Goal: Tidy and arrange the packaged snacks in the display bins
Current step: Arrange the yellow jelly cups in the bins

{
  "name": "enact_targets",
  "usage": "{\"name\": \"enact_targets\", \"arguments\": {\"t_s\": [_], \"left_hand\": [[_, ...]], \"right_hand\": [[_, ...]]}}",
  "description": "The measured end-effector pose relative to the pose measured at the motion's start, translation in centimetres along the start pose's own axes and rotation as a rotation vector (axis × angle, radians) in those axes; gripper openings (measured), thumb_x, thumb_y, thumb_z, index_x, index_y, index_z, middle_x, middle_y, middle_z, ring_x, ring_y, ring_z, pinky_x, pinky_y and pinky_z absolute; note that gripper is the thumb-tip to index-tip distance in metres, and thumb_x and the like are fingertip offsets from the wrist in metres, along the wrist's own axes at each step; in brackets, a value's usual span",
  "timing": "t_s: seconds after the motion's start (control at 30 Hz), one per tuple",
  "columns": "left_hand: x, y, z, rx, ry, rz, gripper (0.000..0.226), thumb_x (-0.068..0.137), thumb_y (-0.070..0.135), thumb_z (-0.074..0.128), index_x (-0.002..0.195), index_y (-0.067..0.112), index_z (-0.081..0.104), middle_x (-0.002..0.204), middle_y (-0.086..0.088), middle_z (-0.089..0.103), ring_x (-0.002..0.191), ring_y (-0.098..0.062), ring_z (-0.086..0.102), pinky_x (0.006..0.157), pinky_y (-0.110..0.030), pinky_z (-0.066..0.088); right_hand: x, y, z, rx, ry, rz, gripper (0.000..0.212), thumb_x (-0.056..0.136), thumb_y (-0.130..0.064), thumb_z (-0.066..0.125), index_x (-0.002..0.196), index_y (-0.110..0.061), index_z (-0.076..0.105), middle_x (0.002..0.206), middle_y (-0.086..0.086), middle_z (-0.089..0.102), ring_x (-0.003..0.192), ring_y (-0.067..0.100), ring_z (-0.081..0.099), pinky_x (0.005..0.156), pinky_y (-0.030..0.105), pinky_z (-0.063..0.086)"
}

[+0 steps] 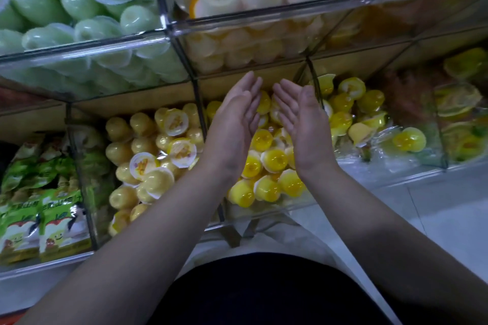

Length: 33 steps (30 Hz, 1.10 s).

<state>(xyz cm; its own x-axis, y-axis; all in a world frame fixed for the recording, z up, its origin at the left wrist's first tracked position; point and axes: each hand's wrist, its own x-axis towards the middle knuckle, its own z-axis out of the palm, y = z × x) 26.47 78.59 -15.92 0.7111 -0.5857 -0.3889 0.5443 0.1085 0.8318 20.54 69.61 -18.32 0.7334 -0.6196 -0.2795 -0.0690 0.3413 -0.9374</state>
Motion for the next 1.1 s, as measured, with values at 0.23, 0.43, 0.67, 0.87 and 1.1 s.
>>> {"name": "enact_targets", "arguments": {"t_s": [0.23, 0.43, 0.67, 0.87, 1.1], "left_hand": [[2.7, -1.5, 5.5, 0.015, 0.018, -0.052, 0.046, 0.104, 0.017, 0.023, 0.149, 0.018, 0.031, 0.152, 0.001, 0.040, 0.139, -0.010, 0.038, 0.111, -0.027, 0.030], [4.4, -4.1, 9.5, 0.039, 0.044, -0.116, 0.043, 0.104, 0.020, 0.025, 0.146, 0.022, 0.034, 0.149, 0.004, 0.043, 0.137, -0.011, 0.040, 0.110, -0.031, 0.032], [5.6, -7.5, 12.9, 0.100, 0.076, -0.185, 0.037, 0.104, 0.027, 0.029, 0.139, 0.030, 0.041, 0.140, 0.013, 0.048, 0.128, -0.007, 0.047, 0.096, -0.033, 0.041], [7.2, -10.4, 14.8, 0.106, 0.098, -0.267, 0.038, 0.103, 0.027, 0.034, 0.140, 0.028, 0.041, 0.140, 0.010, 0.049, 0.131, -0.011, 0.045, 0.102, -0.038, 0.038], [8.9, -13.5, 16.2, 0.139, 0.110, -0.425, 0.024, 0.104, 0.031, 0.035, 0.124, 0.031, 0.048, 0.129, 0.012, 0.051, 0.111, -0.012, 0.051, 0.094, -0.036, 0.040]], "right_hand": [[2.0, -1.3, -5.3, -0.048, 0.022, -0.016, 0.048, 0.087, -0.052, 0.032, 0.120, -0.025, 0.053, 0.125, -0.003, 0.059, 0.120, 0.003, 0.055, 0.097, 0.017, 0.044], [3.6, -0.9, -10.0, -0.109, 0.078, 0.035, 0.048, 0.087, -0.053, 0.034, 0.121, -0.025, 0.054, 0.123, -0.003, 0.061, 0.120, 0.005, 0.056, 0.099, 0.018, 0.043], [5.1, 0.0, -15.6, -0.275, 0.113, 0.086, 0.043, 0.105, -0.033, 0.033, 0.133, -0.010, 0.056, 0.127, -0.001, 0.061, 0.111, -0.003, 0.055, 0.079, -0.003, 0.038], [6.8, 1.1, -19.2, -0.321, 0.180, 0.127, 0.042, 0.104, -0.035, 0.036, 0.129, -0.011, 0.058, 0.125, 0.000, 0.063, 0.116, 0.008, 0.055, 0.084, 0.004, 0.042], [8.2, 2.7, -22.3, -0.302, 0.244, 0.239, 0.027, 0.103, -0.040, 0.037, 0.103, -0.026, 0.060, 0.105, -0.004, 0.067, 0.103, 0.013, 0.061, 0.078, 0.030, 0.049]]}}
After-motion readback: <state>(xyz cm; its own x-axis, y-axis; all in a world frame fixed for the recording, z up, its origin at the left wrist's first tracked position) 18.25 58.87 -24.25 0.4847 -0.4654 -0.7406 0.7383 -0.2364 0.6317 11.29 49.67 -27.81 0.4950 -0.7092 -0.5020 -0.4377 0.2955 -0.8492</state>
